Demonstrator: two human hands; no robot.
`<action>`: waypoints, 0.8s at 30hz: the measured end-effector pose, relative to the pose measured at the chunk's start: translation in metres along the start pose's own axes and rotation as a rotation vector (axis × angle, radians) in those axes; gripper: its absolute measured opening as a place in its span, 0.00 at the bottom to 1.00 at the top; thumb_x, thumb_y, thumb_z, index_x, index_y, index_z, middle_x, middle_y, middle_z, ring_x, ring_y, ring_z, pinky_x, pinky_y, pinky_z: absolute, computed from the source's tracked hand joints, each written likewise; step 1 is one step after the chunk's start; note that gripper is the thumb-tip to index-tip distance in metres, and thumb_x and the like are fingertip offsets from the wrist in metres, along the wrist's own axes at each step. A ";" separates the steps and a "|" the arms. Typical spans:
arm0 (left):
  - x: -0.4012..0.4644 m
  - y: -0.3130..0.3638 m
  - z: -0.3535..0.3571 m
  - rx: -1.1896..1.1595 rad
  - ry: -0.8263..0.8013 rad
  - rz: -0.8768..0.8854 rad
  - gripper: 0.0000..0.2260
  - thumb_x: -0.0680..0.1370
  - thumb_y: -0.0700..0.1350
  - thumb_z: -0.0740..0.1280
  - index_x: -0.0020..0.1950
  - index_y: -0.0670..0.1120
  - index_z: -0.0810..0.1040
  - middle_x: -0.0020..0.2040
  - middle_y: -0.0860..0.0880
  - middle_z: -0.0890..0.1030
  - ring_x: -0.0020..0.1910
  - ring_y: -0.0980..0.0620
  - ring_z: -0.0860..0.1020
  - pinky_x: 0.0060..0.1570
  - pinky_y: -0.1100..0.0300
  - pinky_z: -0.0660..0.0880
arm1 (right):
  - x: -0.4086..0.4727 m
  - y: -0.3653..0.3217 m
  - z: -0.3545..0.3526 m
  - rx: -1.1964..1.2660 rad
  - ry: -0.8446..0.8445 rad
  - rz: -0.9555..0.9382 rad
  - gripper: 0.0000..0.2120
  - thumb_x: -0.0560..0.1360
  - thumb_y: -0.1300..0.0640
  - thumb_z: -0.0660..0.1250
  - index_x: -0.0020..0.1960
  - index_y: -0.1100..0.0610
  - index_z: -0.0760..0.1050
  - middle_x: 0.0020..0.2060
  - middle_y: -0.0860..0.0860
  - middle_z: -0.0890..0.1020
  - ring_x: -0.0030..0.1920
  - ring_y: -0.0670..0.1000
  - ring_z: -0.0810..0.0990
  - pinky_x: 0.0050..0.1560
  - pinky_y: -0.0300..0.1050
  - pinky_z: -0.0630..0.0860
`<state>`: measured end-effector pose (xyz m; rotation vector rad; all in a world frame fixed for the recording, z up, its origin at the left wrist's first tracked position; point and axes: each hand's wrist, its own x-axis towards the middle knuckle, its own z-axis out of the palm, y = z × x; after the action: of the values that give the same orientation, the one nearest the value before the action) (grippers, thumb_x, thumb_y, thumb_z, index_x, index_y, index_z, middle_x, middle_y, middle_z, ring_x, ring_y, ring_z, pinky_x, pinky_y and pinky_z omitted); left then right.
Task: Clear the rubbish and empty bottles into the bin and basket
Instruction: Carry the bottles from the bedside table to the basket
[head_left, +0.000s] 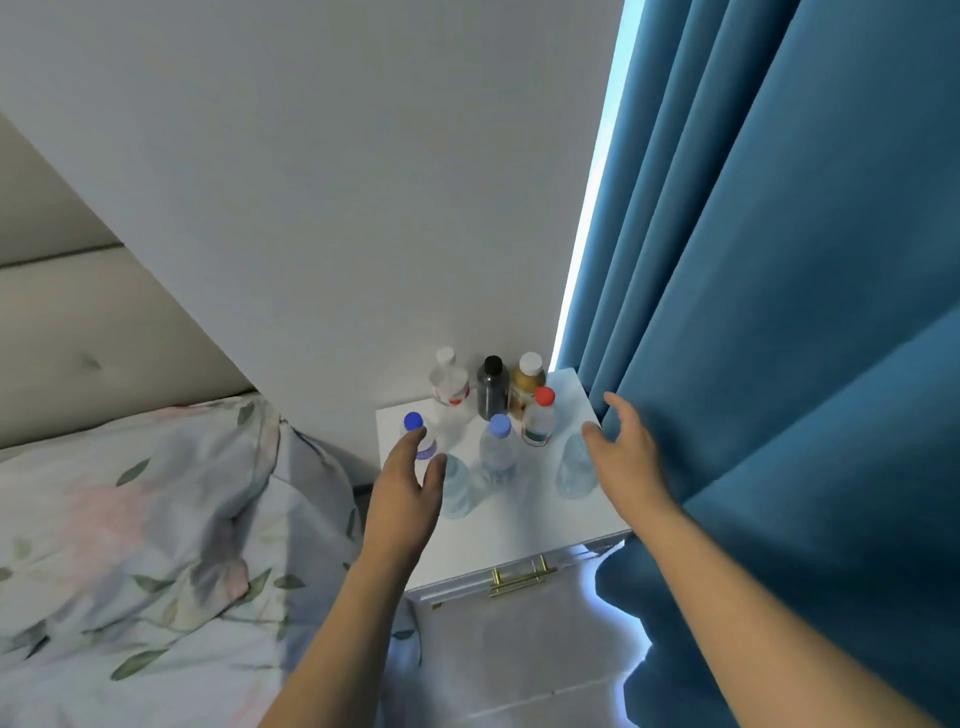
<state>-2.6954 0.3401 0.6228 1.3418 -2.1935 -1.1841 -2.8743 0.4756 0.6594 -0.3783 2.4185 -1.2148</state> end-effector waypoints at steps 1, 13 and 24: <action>0.010 -0.012 0.013 -0.001 -0.005 -0.003 0.21 0.80 0.52 0.62 0.73 0.52 0.66 0.69 0.54 0.72 0.63 0.49 0.74 0.59 0.58 0.69 | 0.016 0.015 0.013 0.001 0.007 0.012 0.22 0.78 0.56 0.62 0.72 0.53 0.65 0.68 0.52 0.70 0.65 0.54 0.70 0.58 0.44 0.69; 0.055 -0.076 0.090 0.043 0.033 0.028 0.17 0.79 0.51 0.64 0.67 0.54 0.68 0.62 0.56 0.76 0.54 0.56 0.74 0.50 0.62 0.69 | 0.081 0.119 0.090 0.025 0.038 0.000 0.18 0.78 0.51 0.64 0.66 0.52 0.68 0.60 0.48 0.76 0.56 0.49 0.73 0.56 0.41 0.69; 0.001 0.033 -0.006 0.072 0.033 0.023 0.13 0.79 0.53 0.63 0.62 0.51 0.68 0.50 0.52 0.79 0.45 0.49 0.77 0.42 0.57 0.72 | -0.006 -0.005 0.002 0.023 0.082 -0.187 0.13 0.77 0.51 0.66 0.59 0.52 0.72 0.53 0.47 0.78 0.53 0.46 0.74 0.55 0.41 0.71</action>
<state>-2.7115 0.3435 0.6521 1.3504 -2.2418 -1.0774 -2.8676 0.4740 0.6640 -0.5691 2.4814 -1.3597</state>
